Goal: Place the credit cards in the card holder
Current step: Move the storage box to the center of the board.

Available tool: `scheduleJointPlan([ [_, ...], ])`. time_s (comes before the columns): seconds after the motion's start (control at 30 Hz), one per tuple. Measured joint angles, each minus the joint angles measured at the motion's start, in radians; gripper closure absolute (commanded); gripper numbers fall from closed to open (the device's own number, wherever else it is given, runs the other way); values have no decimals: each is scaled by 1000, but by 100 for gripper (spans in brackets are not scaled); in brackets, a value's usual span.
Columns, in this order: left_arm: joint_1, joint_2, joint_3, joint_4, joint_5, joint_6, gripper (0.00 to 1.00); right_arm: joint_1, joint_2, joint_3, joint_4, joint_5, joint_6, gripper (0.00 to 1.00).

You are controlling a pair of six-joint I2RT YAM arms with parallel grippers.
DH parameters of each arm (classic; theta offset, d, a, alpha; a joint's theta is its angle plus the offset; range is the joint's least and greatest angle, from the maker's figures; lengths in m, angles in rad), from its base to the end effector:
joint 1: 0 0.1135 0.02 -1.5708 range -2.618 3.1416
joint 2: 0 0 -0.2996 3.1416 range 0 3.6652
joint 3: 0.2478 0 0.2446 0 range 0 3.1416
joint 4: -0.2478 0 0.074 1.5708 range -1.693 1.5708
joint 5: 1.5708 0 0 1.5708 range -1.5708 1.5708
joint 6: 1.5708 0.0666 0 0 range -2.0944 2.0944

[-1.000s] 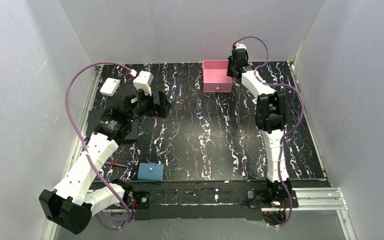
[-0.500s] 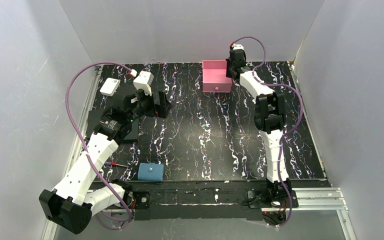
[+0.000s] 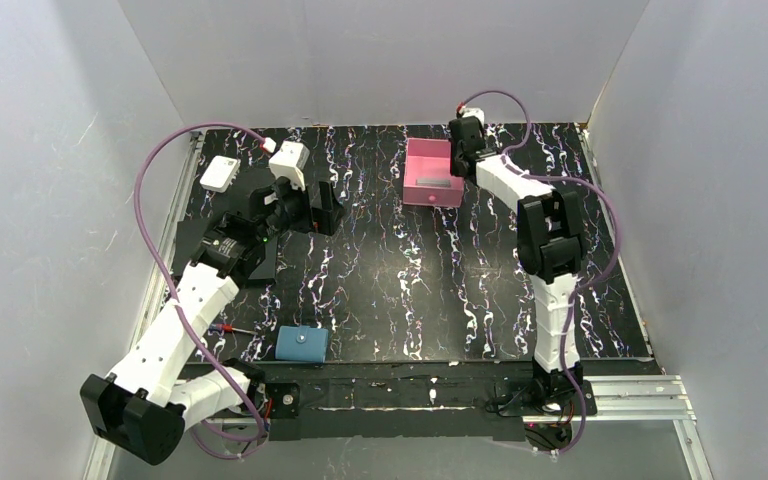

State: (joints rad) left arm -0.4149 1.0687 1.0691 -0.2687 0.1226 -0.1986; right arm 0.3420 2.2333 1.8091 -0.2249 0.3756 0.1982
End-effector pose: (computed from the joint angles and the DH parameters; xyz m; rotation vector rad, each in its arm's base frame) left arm 0.2237 -0.1074 0.3991 0.2887 1.8491 -0.5397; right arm 0.5295 0.1626 0.2246 0.0481 2.1695 -0.1095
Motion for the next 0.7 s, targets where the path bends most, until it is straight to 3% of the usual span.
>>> scheduleJointPlan([
  [0.7, 0, 46, 0, 1, 21, -16, 1, 110, -598, -714, -60, 188, 282, 95],
])
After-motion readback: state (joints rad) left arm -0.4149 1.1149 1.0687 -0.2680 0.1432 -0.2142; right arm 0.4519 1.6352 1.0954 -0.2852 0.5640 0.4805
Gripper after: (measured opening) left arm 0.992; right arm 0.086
